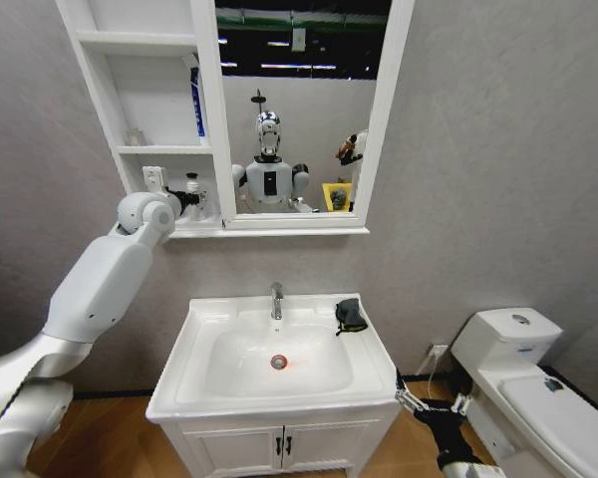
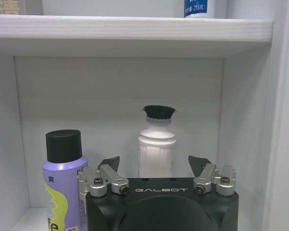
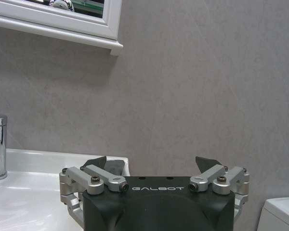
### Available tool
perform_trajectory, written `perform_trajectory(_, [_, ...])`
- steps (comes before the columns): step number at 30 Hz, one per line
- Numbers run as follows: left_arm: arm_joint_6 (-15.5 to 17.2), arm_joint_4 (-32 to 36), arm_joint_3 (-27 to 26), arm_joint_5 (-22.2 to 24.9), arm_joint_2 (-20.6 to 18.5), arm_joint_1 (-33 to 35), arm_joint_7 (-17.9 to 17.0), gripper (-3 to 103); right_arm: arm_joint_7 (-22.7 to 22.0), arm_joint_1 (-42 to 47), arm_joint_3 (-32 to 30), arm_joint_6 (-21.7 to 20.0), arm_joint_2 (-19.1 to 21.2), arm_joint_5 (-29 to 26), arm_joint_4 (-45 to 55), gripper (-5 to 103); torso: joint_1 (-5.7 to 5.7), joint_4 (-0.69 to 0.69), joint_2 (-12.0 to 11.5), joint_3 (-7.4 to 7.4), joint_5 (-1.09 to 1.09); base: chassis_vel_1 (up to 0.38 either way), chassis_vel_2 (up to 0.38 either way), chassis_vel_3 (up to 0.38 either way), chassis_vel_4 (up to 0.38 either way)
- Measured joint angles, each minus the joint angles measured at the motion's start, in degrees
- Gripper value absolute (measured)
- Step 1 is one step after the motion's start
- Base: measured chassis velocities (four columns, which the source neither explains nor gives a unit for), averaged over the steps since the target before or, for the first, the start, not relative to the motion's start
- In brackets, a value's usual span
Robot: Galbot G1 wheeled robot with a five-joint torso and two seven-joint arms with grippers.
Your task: Move facial cleanser and shampoo from washbasin to cabinet, then wipe washbasin with towel.
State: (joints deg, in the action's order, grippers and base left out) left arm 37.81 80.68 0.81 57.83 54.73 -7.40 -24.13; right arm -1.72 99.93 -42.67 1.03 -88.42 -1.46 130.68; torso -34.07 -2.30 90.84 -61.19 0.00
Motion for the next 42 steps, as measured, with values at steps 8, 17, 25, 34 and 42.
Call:
perform_trajectory(8, [-0.55,6.94,-3.1,-0.09,-1.84,5.85,-2.77,99,-0.33,-0.63,-0.12,-0.12,-0.07,-0.14,0.11,100,0.0,0.01,0.0,0.0,-0.01,0.0,0.0,0.0,0.0])
perform_trajectory(17, [-3.64,30.79,-13.1,-1.26,-8.08,25.73,-12.01,100,-0.65,-1.03,-0.45,-1.51,-0.07,-1.21,1.44,100,0.02,0.0,0.0,0.02,0.02,0.0,0.0,0.0,0.0])
perform_trajectory(25, [-8.9,50.89,-35.99,-18.02,1.38,68.77,-1.3,100,0.16,-2.03,0.05,-3.73,0.11,-1.62,2.58,100,0.01,0.01,0.0,0.01,-0.03,0.0,0.0,0.0,0.0])
perform_trajectory(34, [-24.0,57.57,-48.07,-40.81,24.08,101.12,19.8,100,1.85,-3.25,0.9,-4.96,0.41,-1.18,2.65,100,0.03,0.02,0.01,0.02,0.01,0.0,0.0,0.0,0.0])
perform_trajectory(42, [-29.57,59.21,-47.8,-44.42,31.74,112.11,25.8,100,2.62,-3.52,1.19,-5.29,0.9,-1.05,2.39,100,0.0,0.0,0.01,0.01,0.02,0.0,0.0,0.0,0.0])
